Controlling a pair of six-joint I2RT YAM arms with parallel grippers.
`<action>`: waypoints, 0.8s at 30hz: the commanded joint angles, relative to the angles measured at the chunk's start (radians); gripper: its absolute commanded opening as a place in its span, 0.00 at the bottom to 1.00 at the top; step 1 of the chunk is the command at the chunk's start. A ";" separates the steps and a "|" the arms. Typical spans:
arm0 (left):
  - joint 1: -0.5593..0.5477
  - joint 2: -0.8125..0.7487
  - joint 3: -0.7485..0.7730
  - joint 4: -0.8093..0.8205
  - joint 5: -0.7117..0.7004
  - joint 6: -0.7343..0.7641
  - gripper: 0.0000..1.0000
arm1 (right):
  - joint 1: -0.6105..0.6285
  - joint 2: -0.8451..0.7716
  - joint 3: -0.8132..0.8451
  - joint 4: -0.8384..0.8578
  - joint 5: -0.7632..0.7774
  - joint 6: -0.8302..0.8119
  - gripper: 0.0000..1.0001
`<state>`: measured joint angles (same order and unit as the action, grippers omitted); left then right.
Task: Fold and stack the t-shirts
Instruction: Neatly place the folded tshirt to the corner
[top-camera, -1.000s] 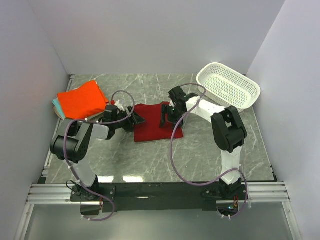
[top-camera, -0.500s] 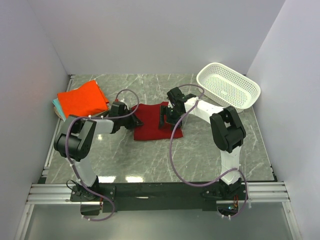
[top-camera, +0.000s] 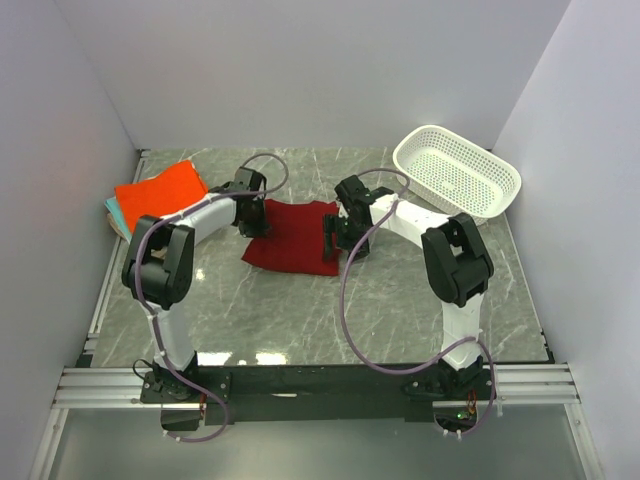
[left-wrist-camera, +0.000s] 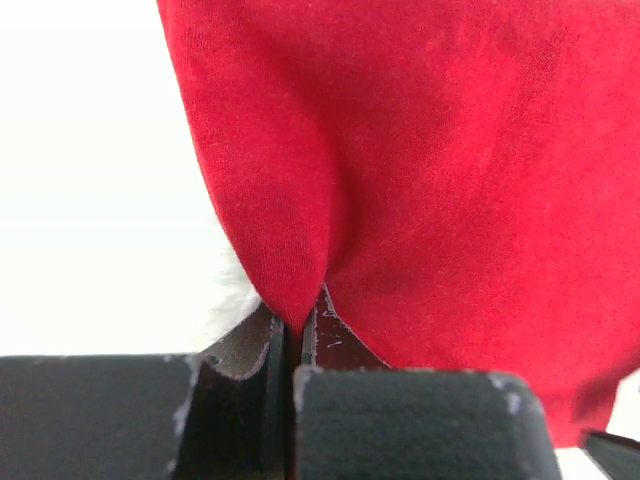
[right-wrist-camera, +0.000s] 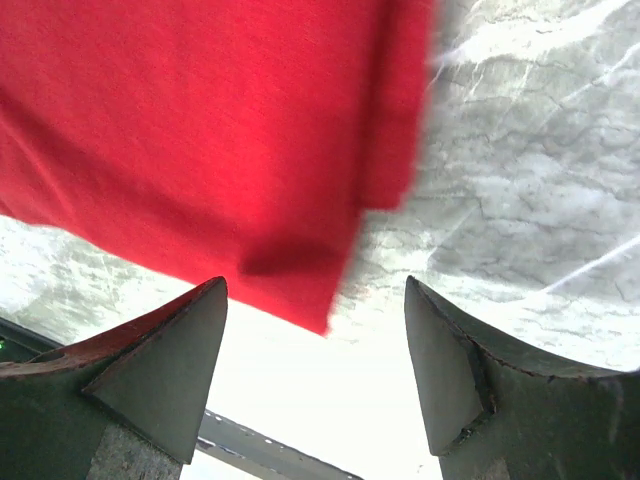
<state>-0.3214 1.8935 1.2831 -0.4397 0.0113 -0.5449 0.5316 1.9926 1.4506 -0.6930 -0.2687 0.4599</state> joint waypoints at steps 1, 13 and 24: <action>0.007 0.022 0.113 -0.221 -0.140 0.138 0.00 | 0.008 -0.074 -0.013 -0.025 0.023 -0.021 0.78; 0.019 0.068 0.413 -0.412 -0.418 0.313 0.00 | 0.008 -0.106 -0.055 -0.010 0.010 -0.018 0.78; 0.091 0.098 0.637 -0.487 -0.464 0.415 0.00 | 0.008 -0.124 -0.102 0.010 -0.003 -0.018 0.78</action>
<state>-0.2565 1.9972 1.8256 -0.8963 -0.4122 -0.1795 0.5323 1.9373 1.3651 -0.6987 -0.2642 0.4511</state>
